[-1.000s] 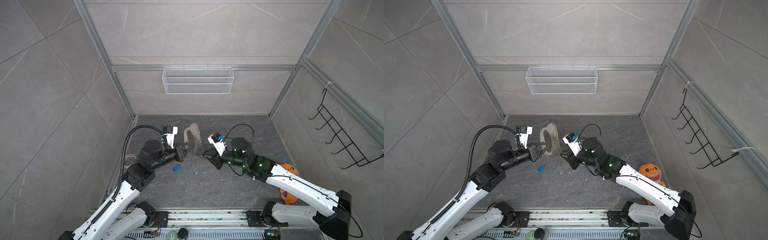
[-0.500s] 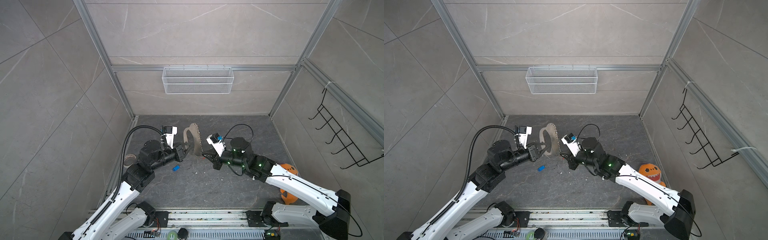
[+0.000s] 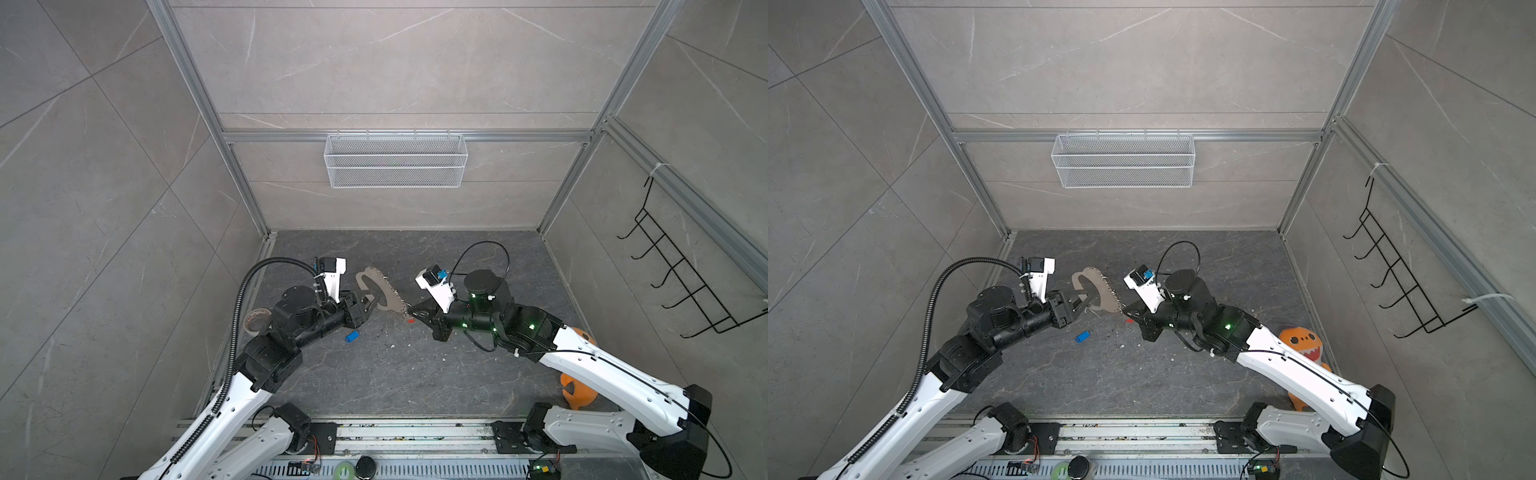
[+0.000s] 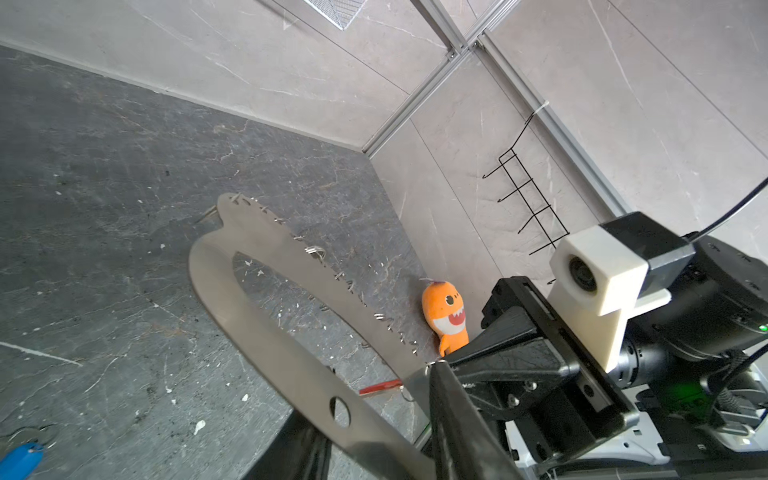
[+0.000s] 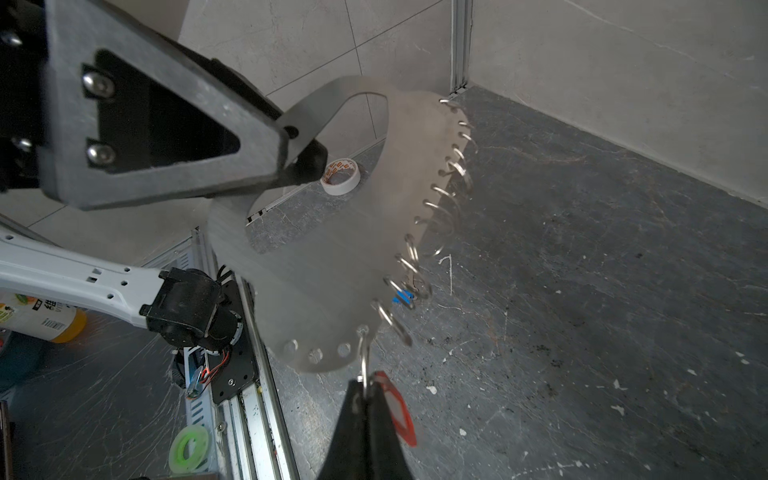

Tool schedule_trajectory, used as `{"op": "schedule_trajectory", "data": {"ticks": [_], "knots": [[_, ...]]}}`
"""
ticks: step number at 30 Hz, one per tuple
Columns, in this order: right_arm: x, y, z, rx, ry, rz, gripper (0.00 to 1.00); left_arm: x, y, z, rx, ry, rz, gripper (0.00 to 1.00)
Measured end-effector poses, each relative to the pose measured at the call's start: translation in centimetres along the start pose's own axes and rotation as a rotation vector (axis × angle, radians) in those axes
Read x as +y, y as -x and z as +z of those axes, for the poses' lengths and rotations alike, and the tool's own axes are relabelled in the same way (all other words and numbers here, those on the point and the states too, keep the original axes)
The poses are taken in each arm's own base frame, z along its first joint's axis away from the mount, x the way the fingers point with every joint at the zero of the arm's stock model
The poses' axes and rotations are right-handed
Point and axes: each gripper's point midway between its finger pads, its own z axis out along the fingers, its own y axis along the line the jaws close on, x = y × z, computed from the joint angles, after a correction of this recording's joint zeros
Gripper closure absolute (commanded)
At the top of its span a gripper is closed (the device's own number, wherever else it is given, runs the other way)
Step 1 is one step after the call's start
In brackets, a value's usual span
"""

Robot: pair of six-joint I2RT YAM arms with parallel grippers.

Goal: Remove the keys from the keyring

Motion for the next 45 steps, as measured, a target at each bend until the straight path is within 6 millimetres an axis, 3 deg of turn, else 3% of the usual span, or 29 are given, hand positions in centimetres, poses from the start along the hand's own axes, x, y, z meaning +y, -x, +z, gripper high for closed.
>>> {"op": "schedule_trajectory", "data": {"ticks": [13,25,35,45], "knots": [[1.2,0.9,-1.5,0.029,0.035,-0.019,1.0,0.3,0.2,-2.6,-0.025,0.061,0.084,0.52],[4.0,1.3,-2.2,0.052,0.238,-0.047,1.0,-5.6,-2.4,-0.9,0.152,-0.317,0.239,0.59],[5.0,2.0,-2.6,0.05,0.363,-0.03,1.0,-7.5,-4.1,-1.0,0.251,-0.48,0.278,0.66],[5.6,2.0,-2.7,0.054,0.404,-0.027,1.0,-6.8,-4.9,0.3,0.301,-0.48,0.266,0.76]]}}
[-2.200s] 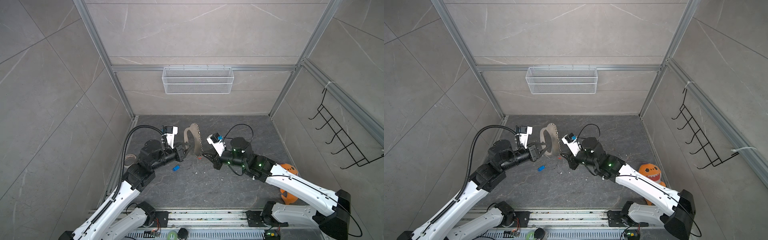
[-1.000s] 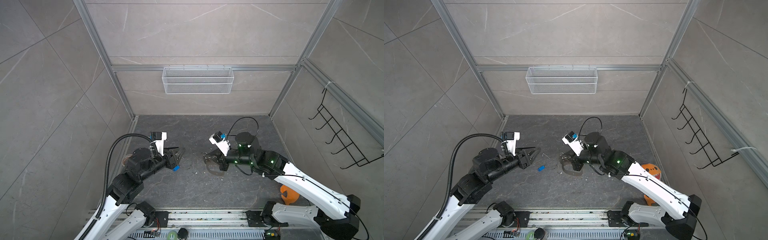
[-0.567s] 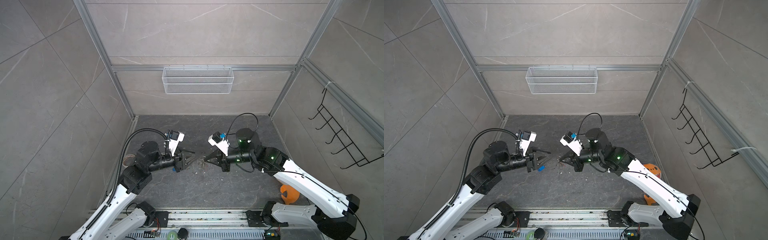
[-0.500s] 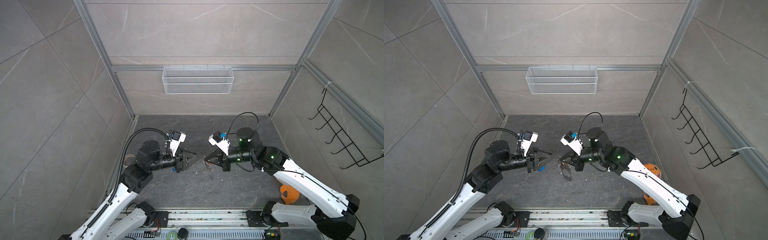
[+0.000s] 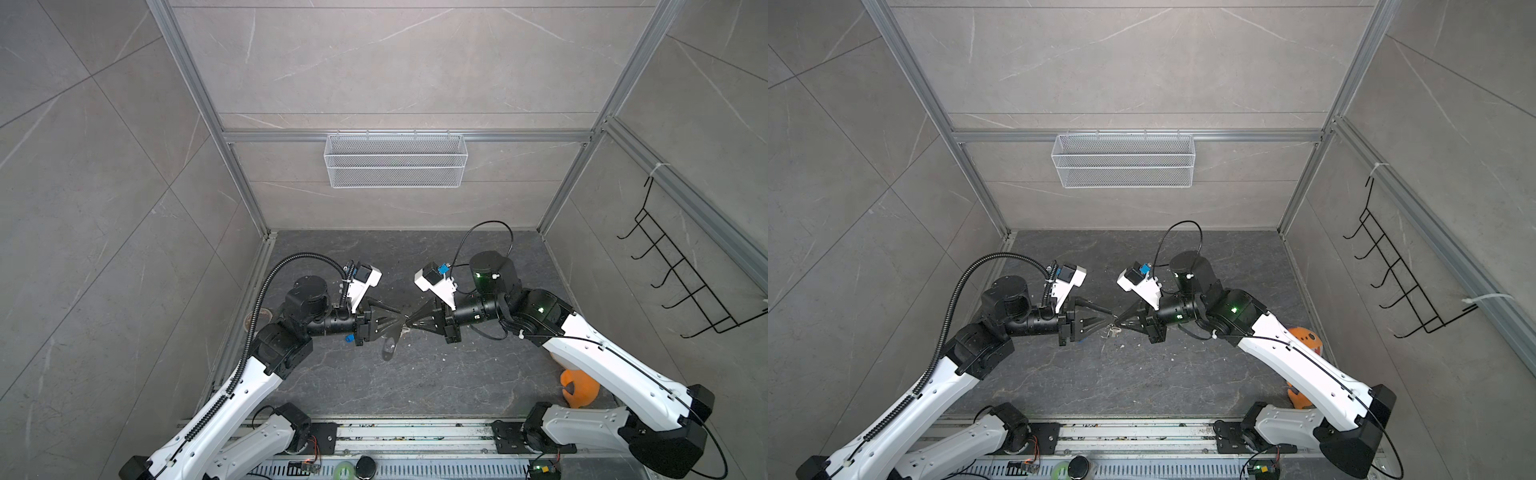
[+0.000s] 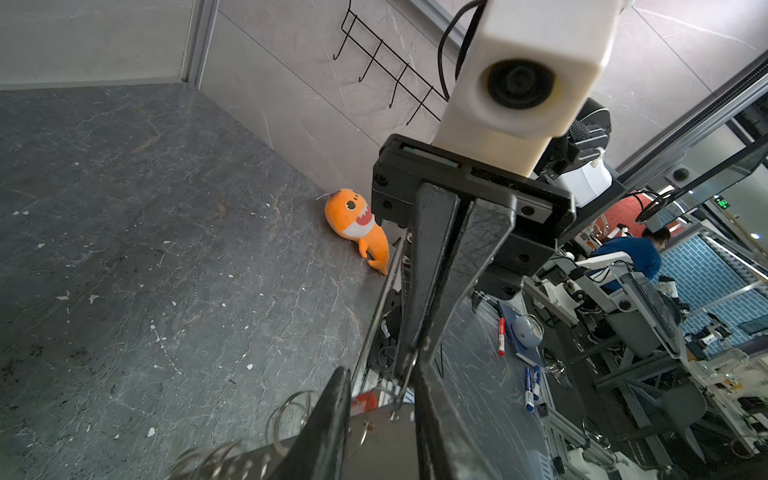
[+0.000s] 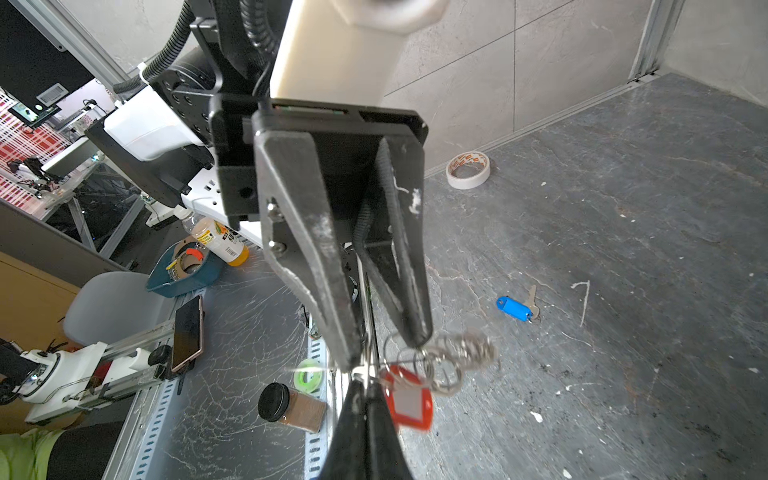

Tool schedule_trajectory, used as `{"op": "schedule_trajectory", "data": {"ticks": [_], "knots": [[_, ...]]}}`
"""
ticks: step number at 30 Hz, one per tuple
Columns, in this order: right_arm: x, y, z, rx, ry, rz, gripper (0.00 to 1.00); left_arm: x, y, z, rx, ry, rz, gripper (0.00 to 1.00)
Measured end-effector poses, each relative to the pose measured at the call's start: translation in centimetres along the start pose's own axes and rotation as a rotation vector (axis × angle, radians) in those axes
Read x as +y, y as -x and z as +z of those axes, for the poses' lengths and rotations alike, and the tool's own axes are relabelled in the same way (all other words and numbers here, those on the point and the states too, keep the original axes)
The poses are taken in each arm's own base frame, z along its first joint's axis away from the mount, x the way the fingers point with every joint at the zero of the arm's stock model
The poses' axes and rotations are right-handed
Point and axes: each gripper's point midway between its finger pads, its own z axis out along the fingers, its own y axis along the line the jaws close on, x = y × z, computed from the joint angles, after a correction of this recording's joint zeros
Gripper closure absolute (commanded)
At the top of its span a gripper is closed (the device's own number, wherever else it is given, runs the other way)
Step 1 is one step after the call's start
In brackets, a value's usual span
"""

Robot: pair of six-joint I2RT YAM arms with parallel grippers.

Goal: Remove the keys from the keyring

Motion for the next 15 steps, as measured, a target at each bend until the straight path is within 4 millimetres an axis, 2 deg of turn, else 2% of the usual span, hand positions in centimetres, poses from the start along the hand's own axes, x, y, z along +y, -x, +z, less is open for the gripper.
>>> {"op": "schedule_trajectory", "data": {"ticks": [5,9,12,13,15], "knots": [[-0.07,-0.08,0.14,0.004,0.004,0.004,1.0,-0.25,-0.1,0.04,0.007,-0.017,0.005,0.85],[-0.32,-0.14,0.21,0.006,0.0,0.01,1.0,-0.51,-0.09,0.03,0.009,-0.031,0.01,1.0],[-0.36,0.01,0.14,0.001,0.001,0.015,1.0,-0.72,0.06,0.03,0.004,-0.041,0.021,1.0],[-0.35,0.11,0.12,-0.002,0.001,0.017,0.98,-0.74,0.15,0.03,-0.001,-0.043,0.025,1.0],[-0.41,0.32,0.03,-0.007,-0.004,0.029,0.88,-0.73,0.32,0.02,-0.016,-0.044,0.035,1.0]]}}
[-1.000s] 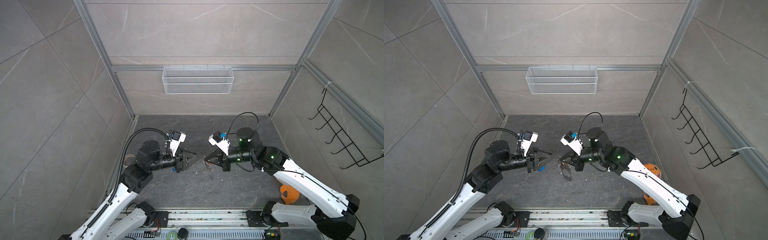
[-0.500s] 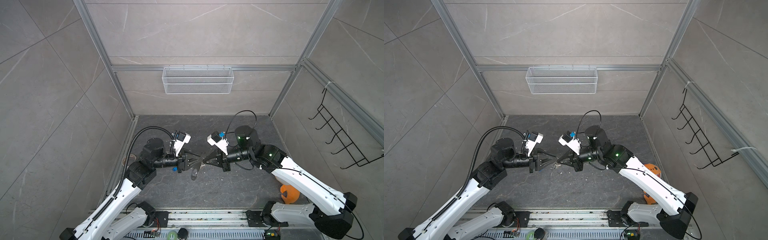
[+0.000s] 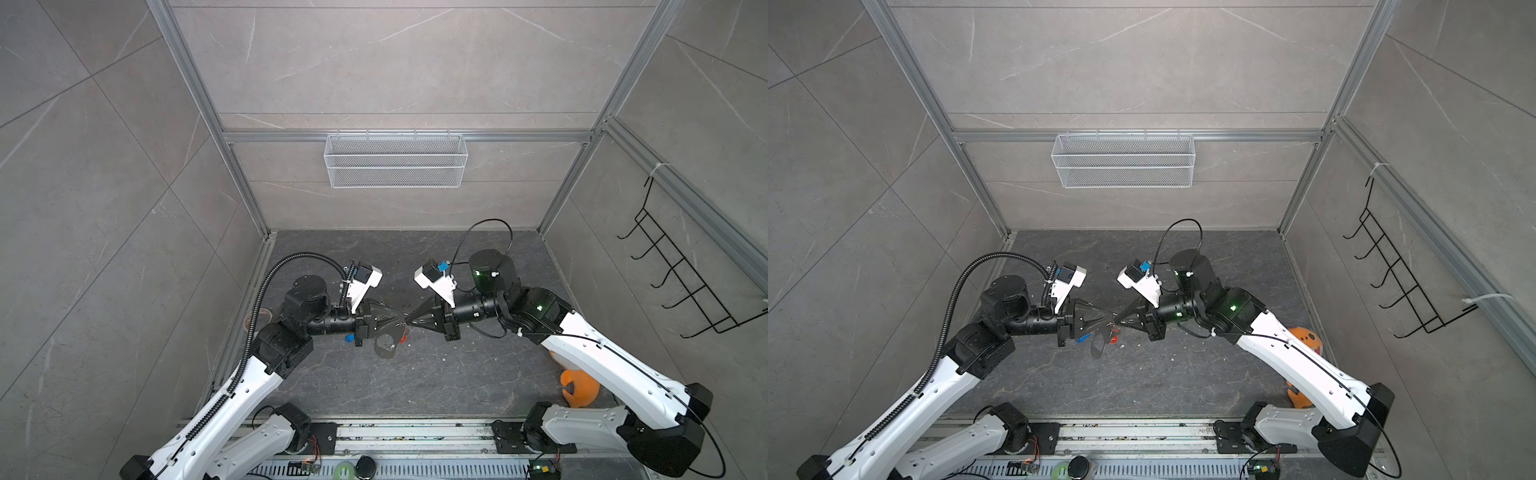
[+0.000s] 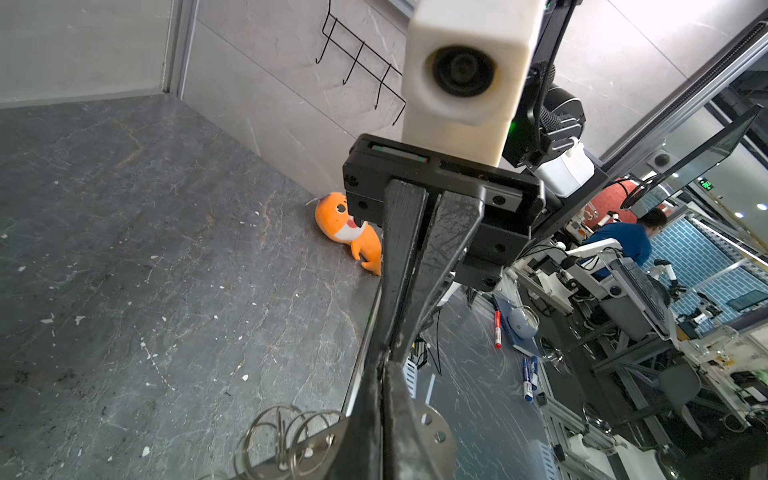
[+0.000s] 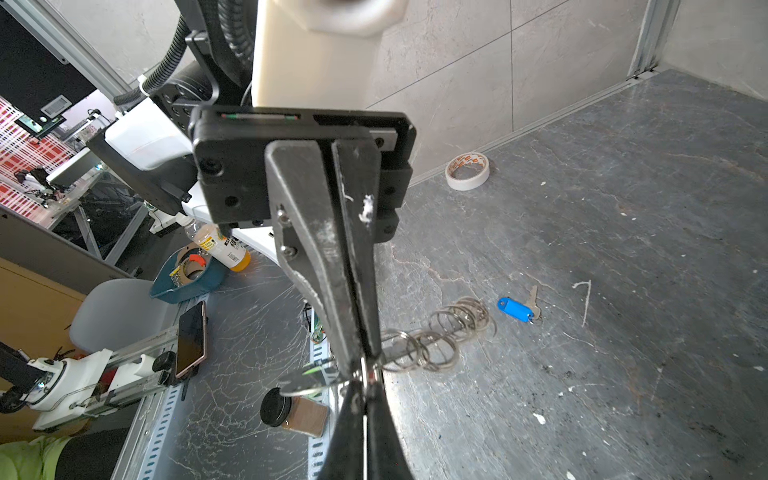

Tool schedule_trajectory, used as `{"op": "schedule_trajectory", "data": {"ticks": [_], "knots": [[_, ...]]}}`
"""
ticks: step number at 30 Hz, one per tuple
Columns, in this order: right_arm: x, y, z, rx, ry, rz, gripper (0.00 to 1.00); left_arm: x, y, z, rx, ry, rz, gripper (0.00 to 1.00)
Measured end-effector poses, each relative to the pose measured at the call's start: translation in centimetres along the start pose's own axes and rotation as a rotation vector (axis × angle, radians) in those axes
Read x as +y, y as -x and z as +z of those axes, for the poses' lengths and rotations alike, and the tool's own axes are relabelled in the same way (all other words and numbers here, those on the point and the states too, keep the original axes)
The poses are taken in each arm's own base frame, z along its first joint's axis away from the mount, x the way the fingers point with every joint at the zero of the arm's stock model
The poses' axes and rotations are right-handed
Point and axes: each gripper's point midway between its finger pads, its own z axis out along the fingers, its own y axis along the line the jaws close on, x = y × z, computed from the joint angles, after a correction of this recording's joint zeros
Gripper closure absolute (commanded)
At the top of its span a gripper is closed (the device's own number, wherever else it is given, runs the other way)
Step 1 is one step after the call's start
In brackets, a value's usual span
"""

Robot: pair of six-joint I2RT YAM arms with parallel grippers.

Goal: Remove the keys from the keyring

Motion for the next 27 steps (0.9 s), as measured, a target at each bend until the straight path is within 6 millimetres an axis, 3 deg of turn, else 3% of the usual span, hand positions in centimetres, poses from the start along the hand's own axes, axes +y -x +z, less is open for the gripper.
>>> {"op": "schedule_trajectory", "data": {"ticks": [3,6,14,22,27], "knots": [[-0.3,0.6,0.0,-0.023,-0.021,-0.001,0.69,0.5,0.3,-0.2,-0.054,0.027,0.01,1.0],[-0.4,1.6,-0.6,-0.076,-0.055,-0.02,0.59,1.0,0.3,-0.7,-0.116,0.06,0.02,1.0],[0.4,3.8,-3.8,-0.282,-0.146,-0.058,0.55,0.2,2.5,-2.2,-0.278,0.081,0.09,1.0],[-0.3,4.6,-3.1,-0.34,-0.133,-0.023,0.54,-1.6,4.0,-3.2,-0.363,0.042,0.163,1.0],[0.5,5.2,-3.1,-0.361,-0.087,-0.042,0.54,-2.4,4.3,-3.3,-0.37,0.009,0.192,1.0]]}}
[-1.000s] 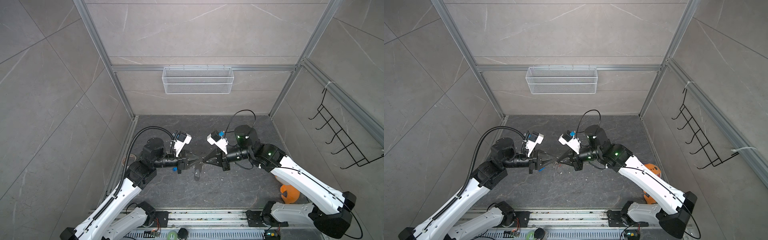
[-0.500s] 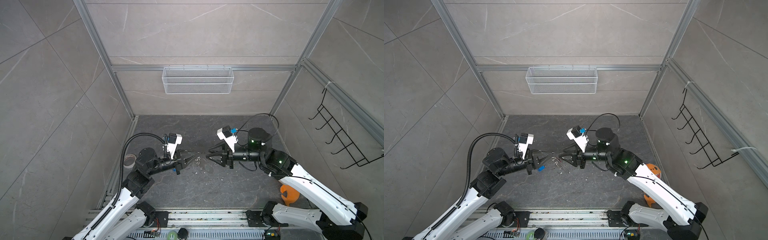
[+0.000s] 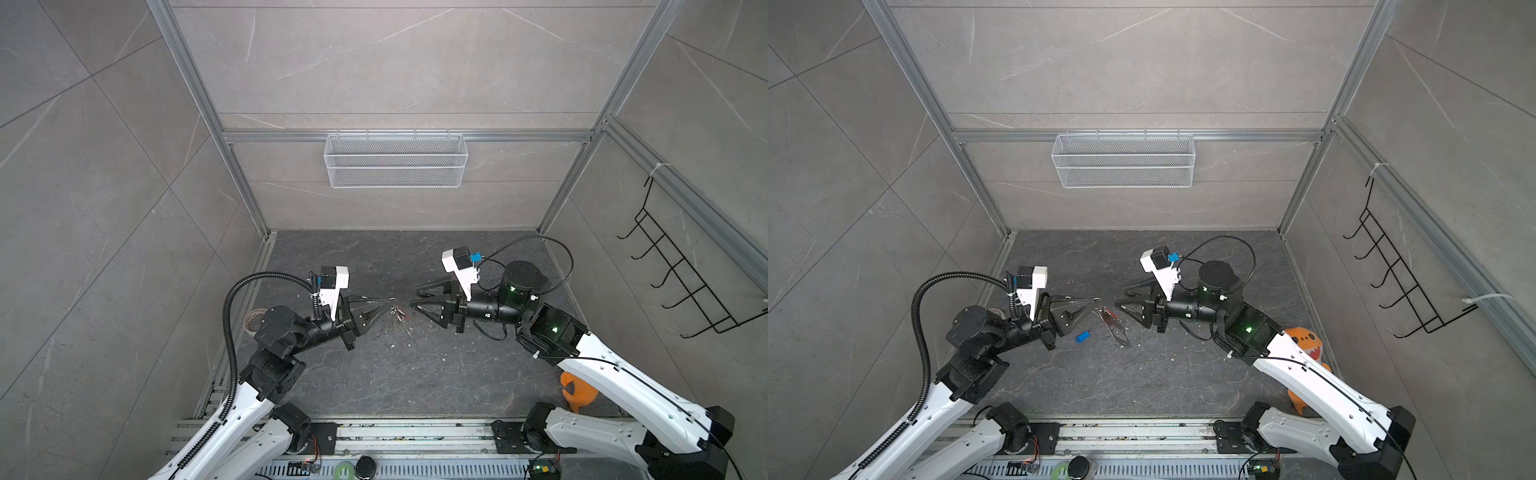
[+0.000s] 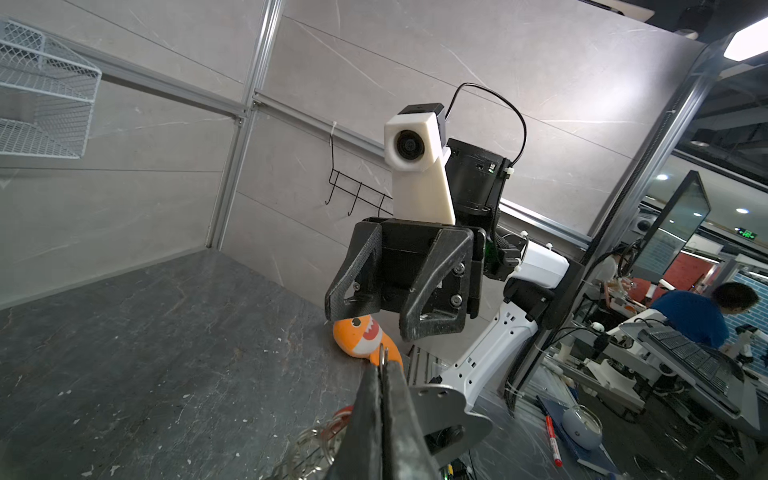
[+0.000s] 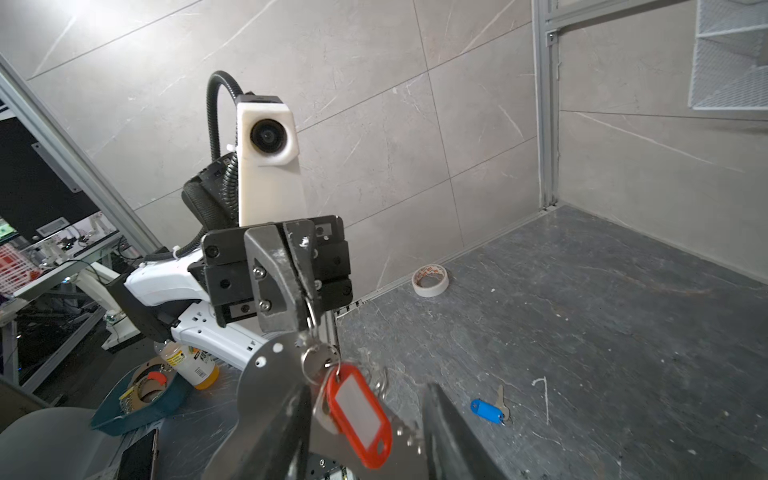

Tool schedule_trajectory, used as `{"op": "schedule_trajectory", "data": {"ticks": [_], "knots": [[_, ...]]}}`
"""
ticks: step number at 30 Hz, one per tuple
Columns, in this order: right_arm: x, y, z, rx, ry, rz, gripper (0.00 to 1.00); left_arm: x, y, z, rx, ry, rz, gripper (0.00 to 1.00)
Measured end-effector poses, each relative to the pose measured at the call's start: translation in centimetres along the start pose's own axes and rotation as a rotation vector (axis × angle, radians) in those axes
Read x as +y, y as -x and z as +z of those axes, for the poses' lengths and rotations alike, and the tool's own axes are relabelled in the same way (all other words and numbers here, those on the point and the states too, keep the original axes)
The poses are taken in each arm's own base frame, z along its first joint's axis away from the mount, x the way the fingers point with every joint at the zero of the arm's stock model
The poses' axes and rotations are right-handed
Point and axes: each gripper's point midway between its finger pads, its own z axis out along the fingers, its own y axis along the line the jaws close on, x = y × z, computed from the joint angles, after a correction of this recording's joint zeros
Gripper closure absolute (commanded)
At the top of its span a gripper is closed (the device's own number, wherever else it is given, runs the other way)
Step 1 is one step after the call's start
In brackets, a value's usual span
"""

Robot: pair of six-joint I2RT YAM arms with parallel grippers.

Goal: Remove the keys from the keyring

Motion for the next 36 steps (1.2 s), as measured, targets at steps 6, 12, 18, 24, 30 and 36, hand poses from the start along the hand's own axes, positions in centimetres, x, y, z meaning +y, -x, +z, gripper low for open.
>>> {"op": "schedule_trajectory", "data": {"ticks": [6,12,18,24,30,36], "knots": [[1.5,0.3,0.2,-0.018,0.083,-0.006,0.55,-0.8,0.2,0.0,-0.002,-0.041,0.013,1.0],[2.3,0.2,0.7,-0.017,0.127,-0.007,0.59,-1.5,0.4,-0.2,-0.003,-0.07,0.026,1.0],[2.9,-0.4,1.2,0.001,0.148,-0.003,0.58,-1.8,0.2,-0.2,0.005,-0.087,0.027,1.0],[3.0,-0.6,1.8,0.012,0.156,0.004,0.59,-1.8,0.3,-0.2,0.005,-0.087,0.023,1.0],[2.9,-0.8,2.5,0.015,0.164,0.021,0.62,-1.8,0.3,-0.2,0.004,-0.087,0.022,1.0],[3.4,0.1,2.5,-0.018,0.18,0.02,0.71,-1.8,0.3,-0.2,0.004,-0.086,0.017,1.0]]}}
